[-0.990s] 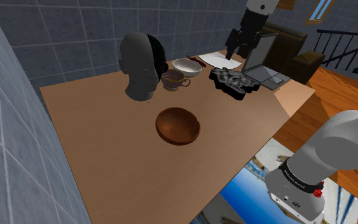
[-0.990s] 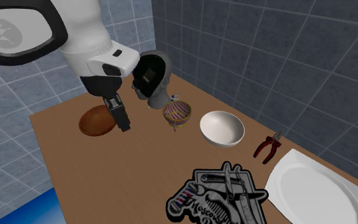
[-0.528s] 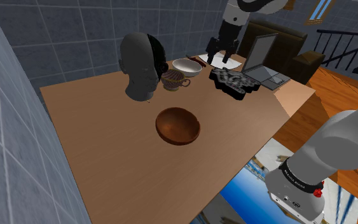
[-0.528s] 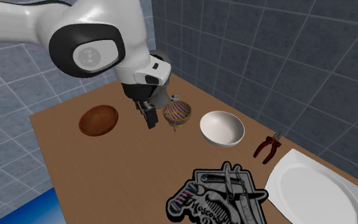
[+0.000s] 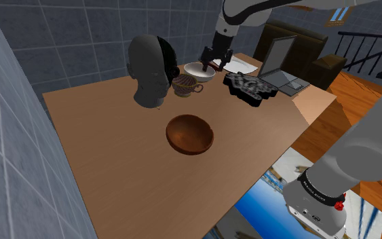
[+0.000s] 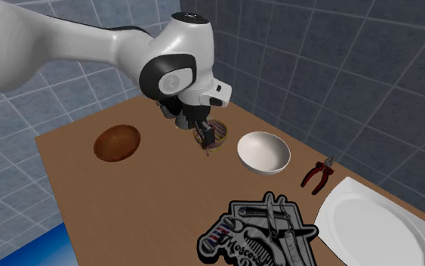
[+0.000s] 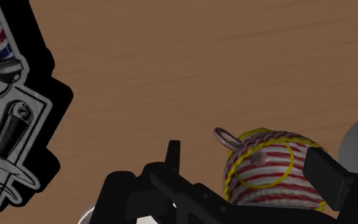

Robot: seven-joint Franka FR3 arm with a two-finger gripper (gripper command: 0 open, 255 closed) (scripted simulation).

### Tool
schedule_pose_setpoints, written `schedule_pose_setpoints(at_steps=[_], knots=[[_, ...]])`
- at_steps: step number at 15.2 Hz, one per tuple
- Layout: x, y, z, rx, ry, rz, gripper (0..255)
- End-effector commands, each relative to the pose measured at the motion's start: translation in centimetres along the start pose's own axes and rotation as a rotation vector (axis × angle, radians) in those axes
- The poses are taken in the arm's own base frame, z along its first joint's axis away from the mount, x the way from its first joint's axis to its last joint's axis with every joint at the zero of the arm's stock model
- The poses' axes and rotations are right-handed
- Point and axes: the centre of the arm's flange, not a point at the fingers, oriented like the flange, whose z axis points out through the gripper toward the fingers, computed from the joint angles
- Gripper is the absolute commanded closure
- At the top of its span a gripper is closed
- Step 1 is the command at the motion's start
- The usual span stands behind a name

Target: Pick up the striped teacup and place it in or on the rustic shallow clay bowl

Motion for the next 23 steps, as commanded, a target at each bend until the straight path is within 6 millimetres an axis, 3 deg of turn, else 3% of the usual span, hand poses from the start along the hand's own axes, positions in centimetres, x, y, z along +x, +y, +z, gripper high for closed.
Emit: schedule_pose_setpoints(at_steps=[1,7,15,23], knots=[[2.3,-0.2,1.7,0.006,-0.003,0.002,0],[8.6,-1.1,6.2,0.022,-0.012,0.006,0],[8.6,-1.2,10.2,0.022,-0.012,0.006,0],[8.6,-1.2,10.2,0.022,-0.012,0.006,0]])
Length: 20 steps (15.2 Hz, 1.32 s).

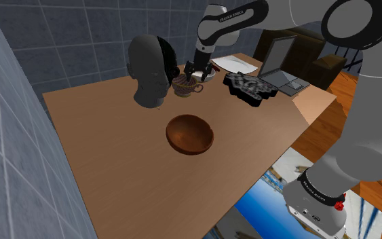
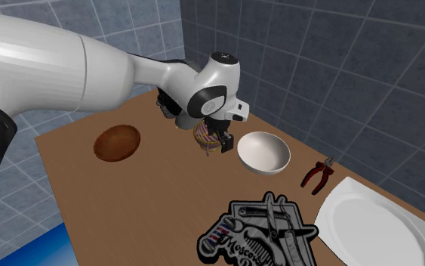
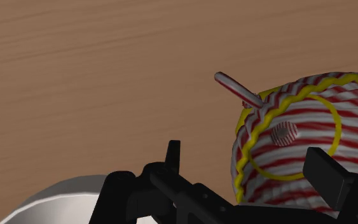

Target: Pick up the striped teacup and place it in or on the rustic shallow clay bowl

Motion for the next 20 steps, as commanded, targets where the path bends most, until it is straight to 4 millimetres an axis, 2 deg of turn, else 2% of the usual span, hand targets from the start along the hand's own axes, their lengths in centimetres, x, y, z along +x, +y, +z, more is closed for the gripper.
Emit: schedule_pose_setpoints(at_steps=[1,10,20], knots=[[0.0,0.0,0.0,0.0,0.0,0.0,255],[0.0,0.0,0.0,0.0,0.0,0.0,255],[0.1,-0.6,-5.2,0.0,0.0,0.0,255]])
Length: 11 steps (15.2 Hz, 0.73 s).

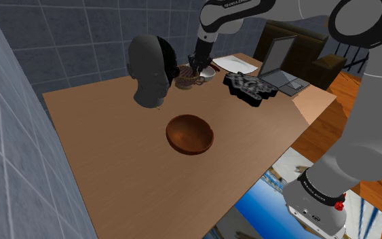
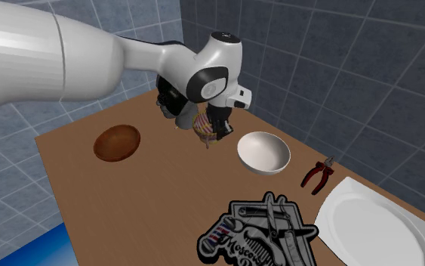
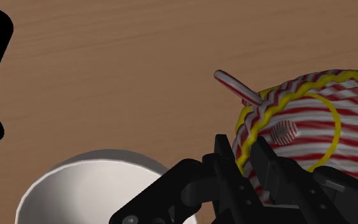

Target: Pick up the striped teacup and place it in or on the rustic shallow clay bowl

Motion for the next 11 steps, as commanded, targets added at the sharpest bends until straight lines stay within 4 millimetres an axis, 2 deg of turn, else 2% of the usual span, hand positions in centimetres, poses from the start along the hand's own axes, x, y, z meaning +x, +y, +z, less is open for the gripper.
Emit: schedule_pose_setpoints(at_steps=[1,11], knots=[[0.0,-0.1,-1.1,0.0,0.0,0.0,255],[0.1,-0.7,-6.4,0.0,0.0,0.0,255]])
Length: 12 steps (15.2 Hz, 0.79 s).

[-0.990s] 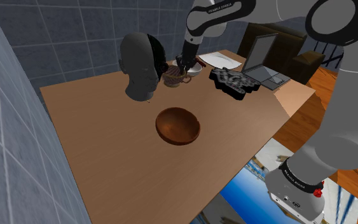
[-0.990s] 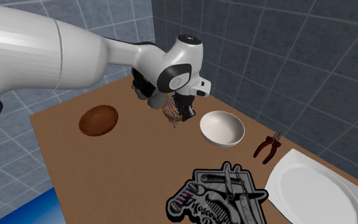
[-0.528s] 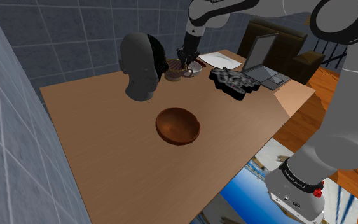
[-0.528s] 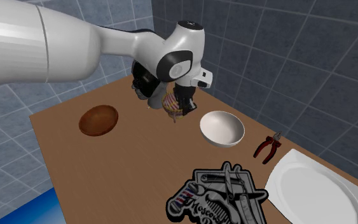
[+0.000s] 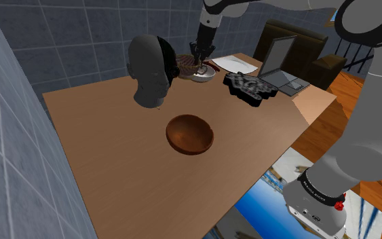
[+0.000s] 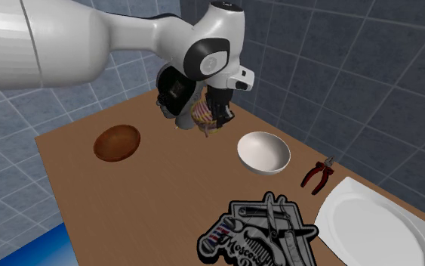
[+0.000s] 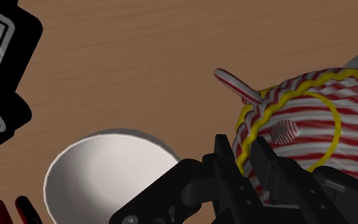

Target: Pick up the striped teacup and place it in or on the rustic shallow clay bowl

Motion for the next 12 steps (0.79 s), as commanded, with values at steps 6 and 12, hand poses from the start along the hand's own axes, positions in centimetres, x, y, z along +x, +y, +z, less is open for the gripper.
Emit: schedule_pose_setpoints(at_steps=[6,12], knots=[[0.1,-0.3,-3.8,0.0,0.0,0.0,255],[-4.6,-2.7,-4.9,0.0,0.0,0.0,255]])
